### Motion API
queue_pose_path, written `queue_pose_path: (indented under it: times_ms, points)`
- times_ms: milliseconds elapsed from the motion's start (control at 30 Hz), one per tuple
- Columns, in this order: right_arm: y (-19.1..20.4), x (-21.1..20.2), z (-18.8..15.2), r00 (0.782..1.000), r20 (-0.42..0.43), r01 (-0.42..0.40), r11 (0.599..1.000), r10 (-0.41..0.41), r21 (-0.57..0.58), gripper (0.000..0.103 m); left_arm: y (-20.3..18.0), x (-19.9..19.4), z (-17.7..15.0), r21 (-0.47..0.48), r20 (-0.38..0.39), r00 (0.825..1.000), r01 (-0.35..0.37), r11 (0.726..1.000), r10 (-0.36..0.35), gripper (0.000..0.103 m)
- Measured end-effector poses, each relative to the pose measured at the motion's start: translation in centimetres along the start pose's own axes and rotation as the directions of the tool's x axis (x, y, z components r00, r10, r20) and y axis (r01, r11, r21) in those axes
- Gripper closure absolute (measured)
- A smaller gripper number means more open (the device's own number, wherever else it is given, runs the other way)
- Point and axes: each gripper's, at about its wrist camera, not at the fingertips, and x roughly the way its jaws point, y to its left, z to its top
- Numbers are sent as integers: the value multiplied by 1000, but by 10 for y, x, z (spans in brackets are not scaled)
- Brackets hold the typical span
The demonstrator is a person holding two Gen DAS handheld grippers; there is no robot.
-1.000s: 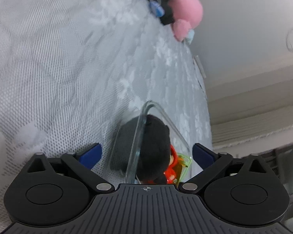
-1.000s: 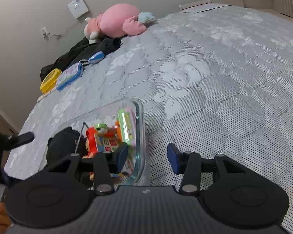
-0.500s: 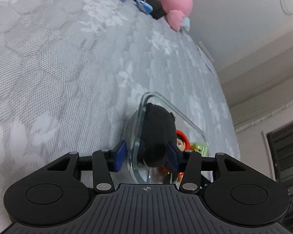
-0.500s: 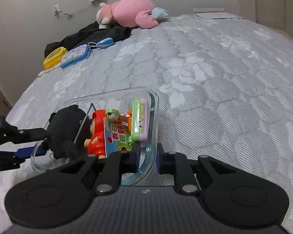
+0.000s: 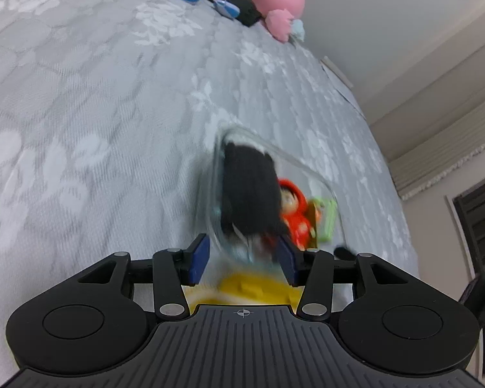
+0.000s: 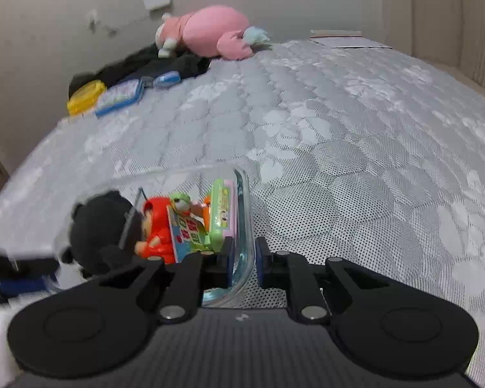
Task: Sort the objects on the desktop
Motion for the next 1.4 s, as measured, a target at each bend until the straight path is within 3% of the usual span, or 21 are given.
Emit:
queue_pose_path:
  times_ms: [133,200,267,433,567,667,867,1067,1233,1267,1333,1400]
  points:
    - [0,-32,-8,1000,7,18,1000,-18,-15,80,-24,-14,-29,139,-3,1000,-19,990,20,37]
    - [1,-48,-13,999,-3,37,999,-37,-34,60,-35,-20,-40,209,6,999,-37,977,37,29]
    - [-3,-60,-18,998,-35,51,998,-52,-27,53,-40,-25,-48,248,10,998,-55,967,54,17]
    - [-16,-67,-22,976,-170,136,991,-136,-10,48,-60,-33,-58,301,-55,988,-124,945,147,12]
    - [-24,-59,-24,953,-286,115,993,-99,40,43,-82,-50,-75,406,-84,961,-210,889,265,9]
    - [-22,-49,-32,935,-337,129,992,-115,18,43,-88,-61,-83,435,-104,944,-240,868,313,7]
    - [-19,-48,-35,928,-360,109,994,-101,2,49,-97,-72,-92,466,-101,931,-266,844,350,5]
    - [-24,-55,-32,943,-330,52,997,-30,58,69,-103,-71,-96,505,-92,919,-289,813,383,4]
    - [-32,-61,-29,952,-305,10,993,27,120,69,-101,-67,-99,510,-116,915,-280,813,387,3]
    - [-35,-63,-27,953,-300,1,990,41,139,67,-100,-66,-99,509,-120,913,-280,814,389,3]
    - [-39,-64,-24,953,-295,-16,986,64,163,52,-100,-64,-101,513,-124,909,-284,810,397,3]
    - [-39,-60,-23,944,-324,-7,989,55,145,30,-99,-62,-103,520,-126,904,-289,804,407,3]
